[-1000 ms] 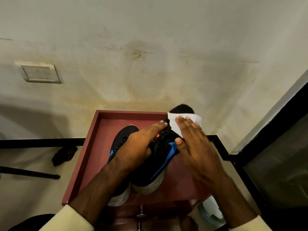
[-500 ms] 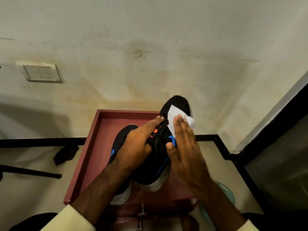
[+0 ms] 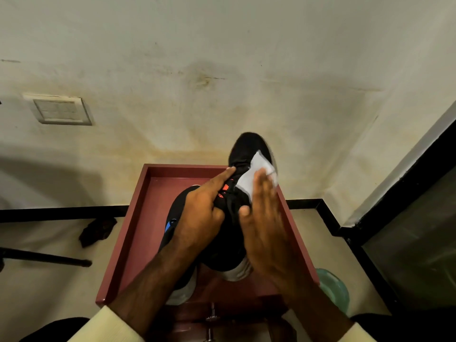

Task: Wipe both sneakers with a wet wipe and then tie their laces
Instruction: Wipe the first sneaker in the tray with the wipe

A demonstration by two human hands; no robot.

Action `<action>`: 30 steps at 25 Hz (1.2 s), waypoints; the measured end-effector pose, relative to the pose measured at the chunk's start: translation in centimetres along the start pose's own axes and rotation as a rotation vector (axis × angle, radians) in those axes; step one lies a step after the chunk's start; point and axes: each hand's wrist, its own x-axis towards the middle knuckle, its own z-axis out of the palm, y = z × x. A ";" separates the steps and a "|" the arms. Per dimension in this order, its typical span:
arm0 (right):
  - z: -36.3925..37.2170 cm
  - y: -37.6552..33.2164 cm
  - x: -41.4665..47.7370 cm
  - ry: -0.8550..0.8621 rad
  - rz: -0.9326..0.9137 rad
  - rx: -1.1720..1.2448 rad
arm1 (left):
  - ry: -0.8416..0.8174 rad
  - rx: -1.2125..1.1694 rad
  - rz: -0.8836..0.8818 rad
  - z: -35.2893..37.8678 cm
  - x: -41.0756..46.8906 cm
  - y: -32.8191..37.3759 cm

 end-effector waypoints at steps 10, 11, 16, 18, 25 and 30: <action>1.6 -2.9 -5.5 -0.185 -0.088 0.038 | 0.160 -0.191 -0.257 -0.4 0.6 -1.5; 1.5 -2.7 -5.2 -0.169 -0.075 0.030 | 0.155 -0.202 -0.262 -0.2 0.4 -1.4; 0.2 -0.3 0.5 0.049 0.035 0.019 | 0.014 -0.215 -0.159 1.0 -0.4 -0.6; -0.7 0.8 2.4 0.114 0.081 0.029 | -0.021 -0.230 -0.133 1.3 -0.4 -0.3; -2.5 1.6 3.1 0.111 0.064 0.132 | -0.043 -0.314 -0.147 1.2 0.2 -1.2; -2.2 -2.0 -2.7 -0.264 -0.073 0.151 | 0.127 -0.390 -0.300 -0.2 2.0 -2.9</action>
